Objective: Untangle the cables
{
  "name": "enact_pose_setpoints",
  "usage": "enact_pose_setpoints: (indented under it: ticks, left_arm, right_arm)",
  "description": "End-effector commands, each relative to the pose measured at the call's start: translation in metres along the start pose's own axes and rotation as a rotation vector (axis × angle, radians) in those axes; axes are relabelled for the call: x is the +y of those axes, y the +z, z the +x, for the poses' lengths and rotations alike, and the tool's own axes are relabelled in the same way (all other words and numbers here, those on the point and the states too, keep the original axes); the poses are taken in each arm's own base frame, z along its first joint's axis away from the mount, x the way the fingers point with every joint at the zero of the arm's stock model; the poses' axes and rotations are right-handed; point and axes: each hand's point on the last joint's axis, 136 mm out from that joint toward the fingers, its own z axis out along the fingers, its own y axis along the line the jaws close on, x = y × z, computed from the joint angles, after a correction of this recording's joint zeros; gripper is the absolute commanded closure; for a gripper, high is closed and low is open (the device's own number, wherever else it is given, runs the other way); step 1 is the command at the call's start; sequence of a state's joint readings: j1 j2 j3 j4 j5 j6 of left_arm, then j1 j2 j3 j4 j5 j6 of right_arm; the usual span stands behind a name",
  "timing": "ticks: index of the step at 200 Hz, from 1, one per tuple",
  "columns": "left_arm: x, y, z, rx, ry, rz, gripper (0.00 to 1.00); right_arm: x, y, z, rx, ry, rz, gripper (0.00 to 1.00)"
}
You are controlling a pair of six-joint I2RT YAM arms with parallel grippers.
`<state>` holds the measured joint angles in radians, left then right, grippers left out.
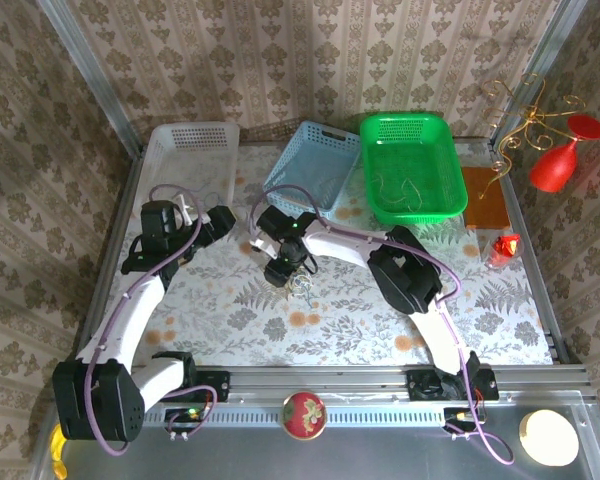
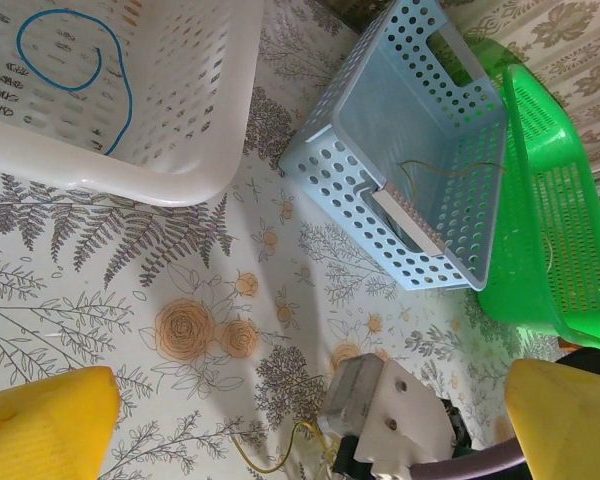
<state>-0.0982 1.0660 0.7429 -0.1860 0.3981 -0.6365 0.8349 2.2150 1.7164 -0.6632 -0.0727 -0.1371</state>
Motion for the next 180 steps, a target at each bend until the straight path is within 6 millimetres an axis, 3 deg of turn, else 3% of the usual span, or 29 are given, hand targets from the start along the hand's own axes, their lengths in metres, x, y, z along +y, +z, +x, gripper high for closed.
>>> enact_pose_setpoints:
  ticks: [1,76,89,147,158,180]
  left_arm:
    - [-0.011,-0.006,-0.011,-0.033,0.002,0.037,0.00]
    - [-0.009,-0.008,-0.011,-0.038,-0.003,0.037,0.00]
    - [-0.009,-0.008,-0.010,-0.036,-0.005,0.037,0.00]
    - [-0.010,-0.010,-0.008,-0.028,0.001,0.042,0.00]
    - [-0.010,-0.011,-0.007,-0.026,0.004,0.043,0.00]
    - [-0.009,-0.011,-0.003,-0.020,0.011,0.047,0.00]
  right_arm:
    - [-0.007,0.004,-0.007,0.003,-0.028,0.042,0.33]
    - [-0.010,0.013,-0.022,-0.020,-0.026,0.049,0.38]
    - [-0.009,0.014,-0.023,-0.023,-0.026,0.040,0.45]
    - [-0.002,0.003,-0.030,-0.046,-0.030,0.001,0.94]
    - [-0.003,-0.004,-0.033,-0.062,-0.027,-0.002,1.00]
    - [-0.003,-0.027,-0.045,-0.121,-0.003,-0.018,1.00]
